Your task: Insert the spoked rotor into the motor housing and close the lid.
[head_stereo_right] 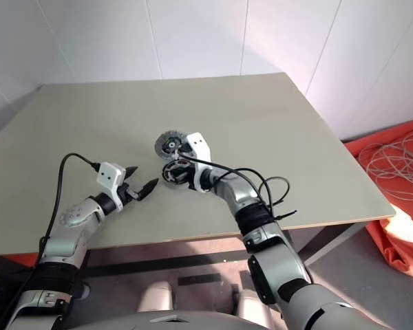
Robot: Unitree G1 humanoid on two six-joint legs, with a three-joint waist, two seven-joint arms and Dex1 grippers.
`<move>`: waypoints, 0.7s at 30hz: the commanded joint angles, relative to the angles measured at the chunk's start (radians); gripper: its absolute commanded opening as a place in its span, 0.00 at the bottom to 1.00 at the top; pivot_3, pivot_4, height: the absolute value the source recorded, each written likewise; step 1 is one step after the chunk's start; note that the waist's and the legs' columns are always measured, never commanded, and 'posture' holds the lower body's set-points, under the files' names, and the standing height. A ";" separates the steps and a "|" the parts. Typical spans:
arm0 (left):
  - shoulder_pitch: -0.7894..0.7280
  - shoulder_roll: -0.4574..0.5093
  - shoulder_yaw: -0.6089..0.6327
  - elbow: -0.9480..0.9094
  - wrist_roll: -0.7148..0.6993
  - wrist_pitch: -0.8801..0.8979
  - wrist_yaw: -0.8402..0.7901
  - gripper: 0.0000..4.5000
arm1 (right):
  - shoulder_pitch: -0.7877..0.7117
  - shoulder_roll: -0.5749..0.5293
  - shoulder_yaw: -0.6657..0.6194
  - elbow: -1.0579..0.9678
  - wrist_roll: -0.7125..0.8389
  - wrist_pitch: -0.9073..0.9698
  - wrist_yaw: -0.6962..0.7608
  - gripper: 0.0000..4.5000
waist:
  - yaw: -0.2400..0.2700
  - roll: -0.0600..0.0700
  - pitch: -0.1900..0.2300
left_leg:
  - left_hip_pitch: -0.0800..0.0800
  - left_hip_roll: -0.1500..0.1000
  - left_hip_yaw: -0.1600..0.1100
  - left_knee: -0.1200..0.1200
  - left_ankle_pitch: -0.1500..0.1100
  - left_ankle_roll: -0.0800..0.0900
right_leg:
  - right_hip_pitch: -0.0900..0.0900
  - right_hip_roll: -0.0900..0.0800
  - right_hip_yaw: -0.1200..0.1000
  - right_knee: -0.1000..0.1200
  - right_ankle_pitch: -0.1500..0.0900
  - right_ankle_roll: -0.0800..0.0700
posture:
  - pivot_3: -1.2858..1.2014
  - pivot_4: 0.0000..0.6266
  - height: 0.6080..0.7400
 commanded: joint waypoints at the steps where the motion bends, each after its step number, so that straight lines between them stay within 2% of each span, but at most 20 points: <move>1: -0.024 0.001 0.003 -0.018 -0.003 -0.013 -0.001 1.00 | -0.020 -0.015 -0.054 -0.149 0.073 -0.009 0.067 0.01 | 0.000 0.000 0.000 | 0.000 0.000 0.000 0.000 0.000 0.000 | 0.000 0.000 0.000 0.000 0.000 0.000 | 0.52 0.00 1.00; 6: -0.036 -0.006 -0.002 -0.008 -0.001 -0.016 -0.002 1.00 | -0.042 -0.108 -0.058 -0.281 0.089 -0.025 0.166 0.01 | 0.001 0.000 0.000 | -0.001 0.000 0.000 -0.001 0.000 0.000 | -0.001 0.000 0.000 0.000 0.000 0.000 | 0.52 0.00 1.00; 8: -0.040 -0.010 -0.004 -0.003 0.001 -0.019 -0.003 1.00 | -0.047 -0.157 -0.022 -0.301 0.053 -0.054 0.209 0.01 | 0.001 0.000 0.000 | -0.001 0.000 0.000 0.000 0.000 0.001 | 0.000 0.000 0.000 -0.001 0.000 0.000 | 0.52 0.00 1.00; 12: -0.050 -0.013 -0.006 0.008 0.004 -0.023 -0.006 1.00 | -0.054 -0.318 0.114 -0.319 -0.051 -0.202 0.406 0.01 | 0.003 0.000 0.000 | -0.001 0.000 0.000 0.000 0.000 0.001 | 0.000 0.000 0.000 -0.002 0.000 0.000 | 0.52 0.00 1.00; 16: -0.063 -0.016 -0.009 0.020 0.007 -0.028 -0.009 1.00 | -0.113 -0.412 0.174 -0.270 -0.101 -0.339 0.575 0.22 | 0.001 0.000 0.000 | -0.001 0.000 0.000 0.001 -0.001 0.002 | 0.000 0.000 0.000 -0.001 0.000 0.000 | 0.52 0.00 1.00; 21: -0.072 -0.020 -0.015 0.014 0.006 -0.021 -0.010 1.00 | -0.214 -0.405 0.192 -0.135 -0.174 -0.487 0.605 0.60 | -0.001 0.000 0.000 | -0.002 0.001 0.000 0.004 -0.001 0.004 | -0.002 0.000 0.000 0.004 0.000 -0.001 | 0.52 0.00 1.00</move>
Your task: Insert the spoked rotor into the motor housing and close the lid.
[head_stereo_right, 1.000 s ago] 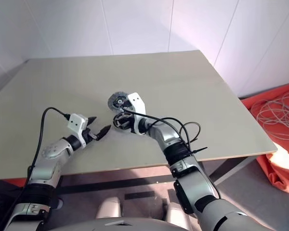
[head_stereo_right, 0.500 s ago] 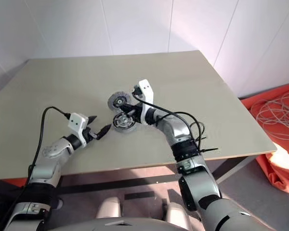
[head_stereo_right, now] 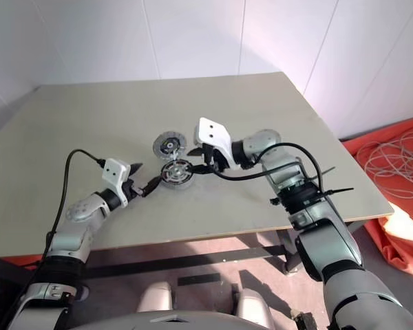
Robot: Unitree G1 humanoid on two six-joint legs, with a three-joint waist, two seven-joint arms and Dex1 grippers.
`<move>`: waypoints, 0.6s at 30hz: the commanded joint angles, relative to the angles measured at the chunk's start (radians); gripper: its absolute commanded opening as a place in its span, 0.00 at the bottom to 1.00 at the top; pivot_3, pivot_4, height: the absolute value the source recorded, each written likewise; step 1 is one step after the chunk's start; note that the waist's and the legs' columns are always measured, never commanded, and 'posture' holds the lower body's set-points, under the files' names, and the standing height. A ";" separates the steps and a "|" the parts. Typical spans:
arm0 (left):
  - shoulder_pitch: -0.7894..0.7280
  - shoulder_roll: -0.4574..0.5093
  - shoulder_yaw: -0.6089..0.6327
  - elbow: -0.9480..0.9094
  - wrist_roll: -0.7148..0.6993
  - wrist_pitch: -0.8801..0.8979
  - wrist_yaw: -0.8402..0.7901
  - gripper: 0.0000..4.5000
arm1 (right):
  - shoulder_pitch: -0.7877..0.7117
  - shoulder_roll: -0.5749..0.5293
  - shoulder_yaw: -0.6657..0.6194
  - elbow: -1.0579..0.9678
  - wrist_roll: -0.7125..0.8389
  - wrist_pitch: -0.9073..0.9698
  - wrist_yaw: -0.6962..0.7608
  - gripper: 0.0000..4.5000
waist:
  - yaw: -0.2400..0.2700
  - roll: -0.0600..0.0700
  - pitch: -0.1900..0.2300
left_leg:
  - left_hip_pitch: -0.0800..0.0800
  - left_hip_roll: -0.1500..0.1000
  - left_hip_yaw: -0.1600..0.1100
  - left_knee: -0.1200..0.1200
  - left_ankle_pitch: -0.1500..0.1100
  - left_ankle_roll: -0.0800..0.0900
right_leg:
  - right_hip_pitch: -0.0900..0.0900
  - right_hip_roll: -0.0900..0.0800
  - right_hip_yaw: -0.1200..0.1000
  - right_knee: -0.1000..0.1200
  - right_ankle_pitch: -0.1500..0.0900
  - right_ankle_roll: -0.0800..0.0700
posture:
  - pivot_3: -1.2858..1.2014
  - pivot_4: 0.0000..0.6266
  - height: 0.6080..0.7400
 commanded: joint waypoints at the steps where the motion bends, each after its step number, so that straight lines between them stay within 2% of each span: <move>1: -0.019 0.003 -0.002 -0.027 -0.001 -0.016 -0.006 1.00 | -0.083 0.014 0.015 0.066 -0.044 -0.118 0.037 0.66 | 0.000 0.000 0.000 | 0.000 0.000 0.000 0.001 0.000 0.000 | 0.000 0.000 0.000 0.001 0.000 -0.001 | 0.52 0.00 1.00; 3: -0.015 0.003 -0.003 -0.031 -0.004 -0.014 -0.008 1.00 | -0.110 0.034 0.029 0.118 -0.066 -0.160 0.060 0.80 | 0.000 0.000 0.000 | 0.000 0.000 0.000 0.002 -0.002 0.004 | 0.000 0.000 0.000 0.003 -0.001 -0.001 | 0.52 0.00 1.00; 10: 0.002 0.012 0.007 -0.055 -0.015 0.001 -0.013 1.00 | -0.116 0.115 0.097 0.271 -0.144 -0.271 0.101 0.80 | 0.000 0.000 0.000 | 0.000 0.000 0.000 0.003 -0.002 0.006 | -0.001 0.000 0.000 0.007 -0.001 -0.002 | 0.52 0.00 1.00; 18: 0.017 0.056 0.046 -0.082 -0.058 0.061 -0.042 1.00 | -0.110 0.184 0.094 0.398 -0.191 -0.329 0.046 0.80 | -0.001 0.000 0.000 | 0.000 0.001 0.000 0.004 -0.002 0.006 | -0.003 0.000 0.000 0.008 -0.001 -0.002 | 0.52 0.00 1.00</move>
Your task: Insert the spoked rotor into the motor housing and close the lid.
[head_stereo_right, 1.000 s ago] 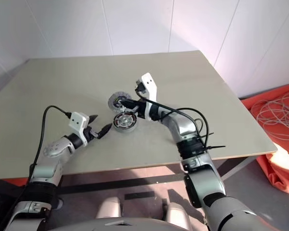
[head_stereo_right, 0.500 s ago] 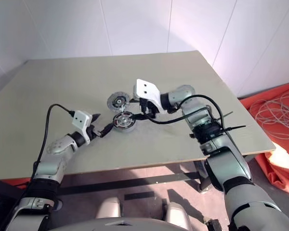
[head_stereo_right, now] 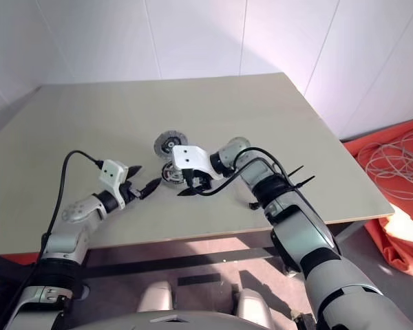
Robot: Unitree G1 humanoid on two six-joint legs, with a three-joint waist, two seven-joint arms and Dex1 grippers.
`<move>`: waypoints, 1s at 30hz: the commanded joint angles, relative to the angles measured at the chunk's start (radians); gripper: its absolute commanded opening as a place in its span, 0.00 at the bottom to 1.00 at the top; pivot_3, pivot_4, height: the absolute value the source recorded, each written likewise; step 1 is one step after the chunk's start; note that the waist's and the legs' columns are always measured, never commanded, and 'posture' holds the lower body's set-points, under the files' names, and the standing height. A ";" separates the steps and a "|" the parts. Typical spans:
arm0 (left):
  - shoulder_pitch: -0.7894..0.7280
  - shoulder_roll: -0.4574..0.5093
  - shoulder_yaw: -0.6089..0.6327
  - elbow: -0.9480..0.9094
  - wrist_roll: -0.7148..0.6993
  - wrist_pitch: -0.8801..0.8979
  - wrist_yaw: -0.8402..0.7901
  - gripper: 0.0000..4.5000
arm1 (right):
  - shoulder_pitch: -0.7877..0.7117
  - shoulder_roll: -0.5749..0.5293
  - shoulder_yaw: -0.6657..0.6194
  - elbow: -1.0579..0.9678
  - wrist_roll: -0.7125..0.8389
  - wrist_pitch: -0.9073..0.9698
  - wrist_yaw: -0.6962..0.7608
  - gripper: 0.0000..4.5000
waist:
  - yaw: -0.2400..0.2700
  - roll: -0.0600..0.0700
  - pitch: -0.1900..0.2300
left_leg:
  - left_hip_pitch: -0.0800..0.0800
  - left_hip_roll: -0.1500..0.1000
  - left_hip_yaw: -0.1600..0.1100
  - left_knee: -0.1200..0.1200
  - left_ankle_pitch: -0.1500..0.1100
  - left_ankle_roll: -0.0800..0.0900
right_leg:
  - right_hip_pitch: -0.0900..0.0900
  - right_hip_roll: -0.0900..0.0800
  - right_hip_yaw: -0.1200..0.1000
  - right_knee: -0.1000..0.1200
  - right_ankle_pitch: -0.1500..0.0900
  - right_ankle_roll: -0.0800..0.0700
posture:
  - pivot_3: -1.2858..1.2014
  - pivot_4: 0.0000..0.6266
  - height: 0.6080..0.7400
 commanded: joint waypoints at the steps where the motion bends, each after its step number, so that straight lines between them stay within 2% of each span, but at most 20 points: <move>1: -0.006 0.029 0.035 -0.043 -0.024 0.005 -0.011 1.00 | -0.022 0.018 -0.020 0.035 -0.009 -0.038 -0.023 0.80 | 0.000 0.000 0.000 | 0.000 0.000 0.000 0.000 0.000 0.000 | 0.000 0.000 0.000 0.000 0.000 0.000 | 0.52 0.00 1.00; 9: 0.024 0.024 0.049 -0.120 -0.116 0.118 -0.047 1.00 | -0.049 0.044 -0.029 0.193 -0.050 -0.078 -0.069 0.80 | 0.000 0.000 0.000 | 0.000 0.000 0.000 0.000 0.000 0.000 | 0.000 0.000 0.000 0.000 -0.001 -0.001 | 0.52 0.00 1.00; 18: 0.032 0.024 0.047 -0.138 -0.113 0.130 -0.031 1.00 | -0.065 0.037 -0.037 0.281 -0.089 -0.136 -0.086 0.80 | -0.002 0.000 0.000 | 0.000 0.000 0.000 0.000 0.000 0.001 | 0.000 0.000 0.000 0.000 -0.001 -0.001 | 0.52 0.00 1.00; 21: 0.029 0.022 0.046 -0.130 -0.109 0.124 -0.027 1.00 | -0.066 0.038 -0.045 0.287 -0.094 -0.141 -0.091 0.66 | -0.002 0.000 0.000 | 0.000 0.000 0.000 0.000 0.000 0.001 | 0.000 0.000 0.000 0.000 -0.001 -0.001 | 0.52 0.00 1.00; 30: 0.029 0.025 0.050 -0.118 -0.101 0.112 -0.020 1.00 | -0.073 0.038 -0.066 0.296 -0.109 -0.159 -0.115 0.01 | -0.002 0.000 0.000 | 0.000 0.000 0.000 0.000 -0.001 0.001 | 0.000 0.000 0.000 0.000 -0.001 -0.002 | 0.52 0.00 1.00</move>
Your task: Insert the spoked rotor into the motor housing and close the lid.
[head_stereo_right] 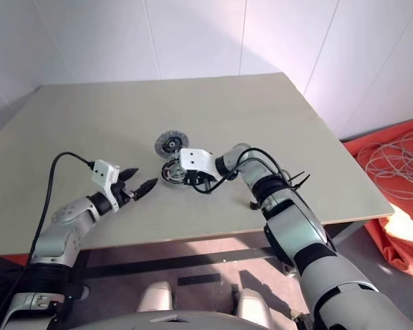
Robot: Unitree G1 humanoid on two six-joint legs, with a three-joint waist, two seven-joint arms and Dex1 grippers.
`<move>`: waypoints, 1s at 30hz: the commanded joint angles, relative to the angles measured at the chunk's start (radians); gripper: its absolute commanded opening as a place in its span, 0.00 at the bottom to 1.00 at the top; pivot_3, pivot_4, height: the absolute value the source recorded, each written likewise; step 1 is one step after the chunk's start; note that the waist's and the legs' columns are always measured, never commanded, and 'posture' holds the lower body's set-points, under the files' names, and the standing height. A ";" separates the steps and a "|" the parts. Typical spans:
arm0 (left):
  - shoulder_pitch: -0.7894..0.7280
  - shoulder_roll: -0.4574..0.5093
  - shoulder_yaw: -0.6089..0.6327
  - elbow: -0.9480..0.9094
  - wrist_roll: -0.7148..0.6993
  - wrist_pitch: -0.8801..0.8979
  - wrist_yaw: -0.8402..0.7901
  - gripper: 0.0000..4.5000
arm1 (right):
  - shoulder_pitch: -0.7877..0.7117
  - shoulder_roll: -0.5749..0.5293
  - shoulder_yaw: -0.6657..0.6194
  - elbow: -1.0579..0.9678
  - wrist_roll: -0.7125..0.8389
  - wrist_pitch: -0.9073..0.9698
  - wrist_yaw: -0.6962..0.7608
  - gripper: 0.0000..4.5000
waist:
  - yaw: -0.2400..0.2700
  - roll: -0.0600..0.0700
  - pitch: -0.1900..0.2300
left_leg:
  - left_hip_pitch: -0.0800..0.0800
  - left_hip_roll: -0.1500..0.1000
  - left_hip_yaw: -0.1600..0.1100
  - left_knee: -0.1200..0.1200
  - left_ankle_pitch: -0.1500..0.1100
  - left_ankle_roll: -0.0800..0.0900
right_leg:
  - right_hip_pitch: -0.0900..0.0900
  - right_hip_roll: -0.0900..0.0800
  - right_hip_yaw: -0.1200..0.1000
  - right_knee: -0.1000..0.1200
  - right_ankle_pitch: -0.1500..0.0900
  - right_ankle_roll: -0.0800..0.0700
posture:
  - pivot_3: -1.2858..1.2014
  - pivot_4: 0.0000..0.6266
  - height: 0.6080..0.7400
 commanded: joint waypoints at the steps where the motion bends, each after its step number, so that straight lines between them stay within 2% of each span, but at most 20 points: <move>1: -0.011 0.006 0.016 -0.021 -0.001 -0.019 0.004 1.00 | -0.029 -0.004 -0.017 0.008 -0.012 -0.011 -0.018 0.01 | 0.001 0.000 0.000 | 0.000 0.000 0.000 0.000 0.000 0.000 | 0.000 0.000 0.000 0.000 0.000 0.000 | 0.52 0.00 1.00; 14: -0.012 0.002 0.011 -0.012 0.009 -0.026 0.008 1.00 | -0.039 -0.011 -0.033 -0.021 -0.010 -0.025 -0.018 0.01 | 0.001 0.000 0.000 | 0.000 0.000 0.000 0.000 0.000 0.000 | 0.000 0.000 0.000 0.000 0.000 0.000 | 0.52 0.00 1.00; 17: -0.013 0.003 0.012 -0.009 0.011 -0.028 0.009 1.00 | -0.033 -0.011 -0.040 -0.047 0.016 -0.003 0.037 0.01 | 0.002 0.000 0.000 | -0.001 0.000 0.000 0.000 0.000 0.000 | 0.000 0.000 0.000 0.000 0.000 0.000 | 0.52 0.00 1.00; 20: -0.014 0.004 0.015 -0.007 0.013 -0.030 0.009 1.00 | -0.014 -0.017 -0.037 -0.087 0.027 0.010 0.098 0.13 | 0.001 0.000 0.000 | -0.002 0.000 0.000 0.000 0.000 0.001 | -0.001 0.000 0.000 0.000 0.000 0.000 | 0.52 0.00 1.00; 25: -0.015 0.007 0.019 -0.003 0.014 -0.033 0.010 1.00 | 0.034 -0.026 -0.034 -0.172 0.030 0.021 0.124 0.49 | 0.001 0.000 0.000 | -0.002 0.001 0.000 -0.001 -0.001 0.001 | -0.002 0.001 0.000 0.000 -0.001 -0.002 | 0.52 0.00 1.00; 30: -0.016 0.008 0.020 -0.002 0.016 -0.035 0.014 1.00 | 0.041 -0.027 -0.032 -0.186 0.022 0.028 0.120 0.49 | 0.001 0.000 0.000 | -0.002 0.000 0.000 -0.001 0.000 0.001 | -0.002 0.000 0.000 0.000 -0.001 -0.002 | 0.52 0.00 1.00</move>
